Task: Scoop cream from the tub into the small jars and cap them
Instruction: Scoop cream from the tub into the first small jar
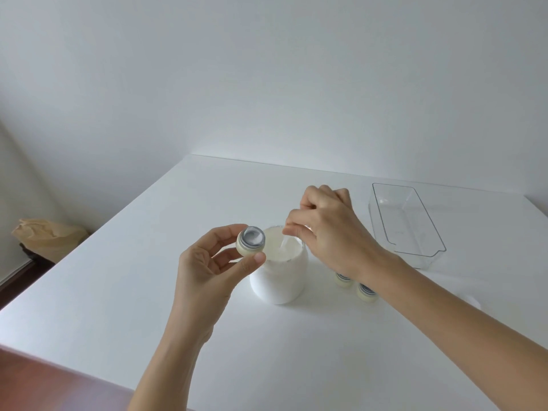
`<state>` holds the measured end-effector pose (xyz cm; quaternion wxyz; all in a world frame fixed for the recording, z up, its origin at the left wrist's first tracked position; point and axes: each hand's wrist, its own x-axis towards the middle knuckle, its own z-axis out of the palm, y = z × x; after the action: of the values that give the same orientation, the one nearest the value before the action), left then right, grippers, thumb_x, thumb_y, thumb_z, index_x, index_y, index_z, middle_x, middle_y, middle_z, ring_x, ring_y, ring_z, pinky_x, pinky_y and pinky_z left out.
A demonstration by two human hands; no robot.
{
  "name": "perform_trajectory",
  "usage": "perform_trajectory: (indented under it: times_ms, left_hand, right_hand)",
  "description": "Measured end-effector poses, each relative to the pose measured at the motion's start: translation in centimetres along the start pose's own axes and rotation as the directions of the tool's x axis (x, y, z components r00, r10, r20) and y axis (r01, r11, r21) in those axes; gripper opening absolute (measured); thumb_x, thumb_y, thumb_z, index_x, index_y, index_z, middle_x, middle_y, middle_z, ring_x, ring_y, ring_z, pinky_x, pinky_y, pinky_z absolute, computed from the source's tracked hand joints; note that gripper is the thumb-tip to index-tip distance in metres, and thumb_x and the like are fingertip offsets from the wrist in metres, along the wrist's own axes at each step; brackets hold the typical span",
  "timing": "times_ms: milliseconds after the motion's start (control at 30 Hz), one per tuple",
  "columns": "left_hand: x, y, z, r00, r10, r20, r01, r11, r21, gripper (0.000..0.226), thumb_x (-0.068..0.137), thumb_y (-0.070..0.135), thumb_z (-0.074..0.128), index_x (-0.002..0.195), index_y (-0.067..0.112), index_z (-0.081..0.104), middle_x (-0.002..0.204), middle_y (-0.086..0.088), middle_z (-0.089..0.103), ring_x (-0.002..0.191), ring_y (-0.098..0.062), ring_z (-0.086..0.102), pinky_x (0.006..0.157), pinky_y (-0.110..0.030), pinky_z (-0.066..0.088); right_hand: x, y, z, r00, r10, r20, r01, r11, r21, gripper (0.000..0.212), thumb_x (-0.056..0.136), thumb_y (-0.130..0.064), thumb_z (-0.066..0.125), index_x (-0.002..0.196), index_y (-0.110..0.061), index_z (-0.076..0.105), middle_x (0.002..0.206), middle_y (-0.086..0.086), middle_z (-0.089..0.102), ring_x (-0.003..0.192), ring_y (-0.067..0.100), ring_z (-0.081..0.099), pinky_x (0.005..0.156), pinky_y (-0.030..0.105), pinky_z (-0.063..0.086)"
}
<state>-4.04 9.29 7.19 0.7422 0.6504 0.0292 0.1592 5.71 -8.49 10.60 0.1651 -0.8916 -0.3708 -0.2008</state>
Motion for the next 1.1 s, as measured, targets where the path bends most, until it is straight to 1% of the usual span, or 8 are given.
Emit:
perform_trajectory:
  times_ms: [100, 267, 400, 633, 700, 833, 967, 1100]
  left_hand:
    - [-1.0, -0.3, 0.0, 1.000, -0.012, 0.016, 0.012, 1.000, 0.005, 0.037, 0.063, 0.013, 0.089, 0.096, 0.021, 0.074, 0.097, -0.001, 0.078, 0.076, -0.013, 0.073, 0.070, -0.019, 0.056]
    - [-2.6, -1.0, 0.2, 0.999, -0.039, 0.021, 0.040, 0.999, -0.031, 0.035, 0.059, 0.012, 0.089, 0.089, 0.022, 0.073, 0.092, -0.005, 0.079, 0.072, -0.014, 0.073, 0.067, -0.019, 0.056]
    - [-3.7, -1.8, 0.6, 0.997, -0.066, 0.039, 0.068, 0.996, -0.049, 0.034, 0.059, 0.008, 0.087, 0.088, 0.019, 0.073, 0.088, -0.006, 0.078, 0.070, -0.014, 0.073, 0.065, -0.018, 0.055]
    - [-5.4, -3.0, 2.2, 0.986, -0.124, 0.109, 0.139, 0.981, -0.136, 0.038, 0.060, 0.015, 0.087, 0.095, 0.013, 0.071, 0.099, -0.011, 0.077, 0.082, -0.023, 0.073, 0.071, -0.020, 0.055]
    - [-5.8, -3.5, 2.8, 0.983, -0.138, 0.121, 0.157, 0.973, -0.168, 0.035, 0.066, 0.009, 0.084, 0.098, 0.011, 0.070, 0.104, -0.013, 0.076, 0.090, -0.030, 0.073, 0.074, -0.020, 0.055]
    - [-6.5, -4.7, 4.1, 0.983, -0.139, 0.124, 0.164, 0.959, -0.229, 0.030, 0.071, 0.004, 0.080, 0.099, 0.011, 0.070, 0.101, -0.009, 0.076, 0.095, -0.032, 0.074, 0.075, -0.020, 0.055]
    - [-7.0, -5.9, 5.5, 0.985, -0.148, 0.086, 0.166, 0.945, -0.281, 0.033, 0.070, 0.002, 0.079, 0.101, 0.006, 0.067, 0.100, -0.008, 0.077, 0.094, -0.033, 0.074, 0.075, -0.021, 0.056]
    - [-7.4, -6.5, 6.4, 0.988, -0.138, 0.074, 0.153, 0.950, -0.273, 0.035, 0.071, 0.007, 0.081, 0.103, 0.009, 0.067, 0.102, -0.009, 0.077, 0.097, -0.031, 0.074, 0.075, -0.020, 0.056]
  right_hand:
    - [0.5, -0.2, 0.4, 0.993, -0.023, 0.114, 0.030, 0.998, -0.054, 0.025, 0.093, -0.034, 0.056, 0.080, -0.018, 0.069, 0.083, -0.003, 0.044, 0.085, 0.017, 0.041, 0.081, 0.031, 0.024]
    - [0.8, -0.3, 0.7, 0.965, 0.108, 0.238, -0.136, 0.985, 0.105, 0.028, 0.094, -0.033, 0.054, 0.079, -0.014, 0.067, 0.078, -0.004, 0.047, 0.085, 0.017, 0.043, 0.076, 0.029, 0.019]
    - [0.6, 0.4, 0.4, 0.938, 0.251, 0.239, -0.308, 0.919, 0.244, 0.031, 0.093, -0.031, 0.056, 0.074, -0.010, 0.068, 0.061, -0.012, 0.050, 0.074, 0.015, 0.049, 0.081, 0.033, 0.034]
    - [-0.5, 2.5, 0.1, 0.830, 0.524, 0.192, -0.546, 0.692, 0.472, 0.033, 0.092, -0.027, 0.057, 0.071, -0.005, 0.070, 0.033, -0.018, 0.043, 0.037, 0.003, 0.037, 0.042, 0.013, 0.027]
    - [-1.0, 2.9, -0.3, 0.793, 0.575, 0.202, -0.581, 0.612, 0.537, 0.032, 0.092, -0.029, 0.058, 0.066, -0.015, 0.069, 0.040, -0.019, 0.048, 0.043, -0.003, 0.045, 0.048, 0.012, 0.030]
    - [-2.4, 3.5, -1.3, 0.712, 0.643, 0.282, -0.641, 0.433, 0.633, 0.029, 0.090, -0.034, 0.061, 0.066, -0.020, 0.069, 0.084, -0.008, 0.066, 0.081, -0.006, 0.052, 0.069, 0.015, 0.035]
    - [-5.1, 3.3, -2.3, 0.668, 0.669, 0.326, -0.671, 0.352, 0.653, 0.027, 0.088, -0.033, 0.063, 0.065, -0.019, 0.070, 0.078, -0.010, 0.063, 0.085, 0.007, 0.052, 0.085, 0.026, 0.040]
    - [-8.4, 2.2, -2.3, 0.637, 0.672, 0.379, -0.719, 0.340, 0.606, 0.032, 0.088, -0.035, 0.062, 0.060, -0.020, 0.069, 0.072, 0.000, 0.056, 0.074, 0.015, 0.047, 0.067, 0.023, 0.036]
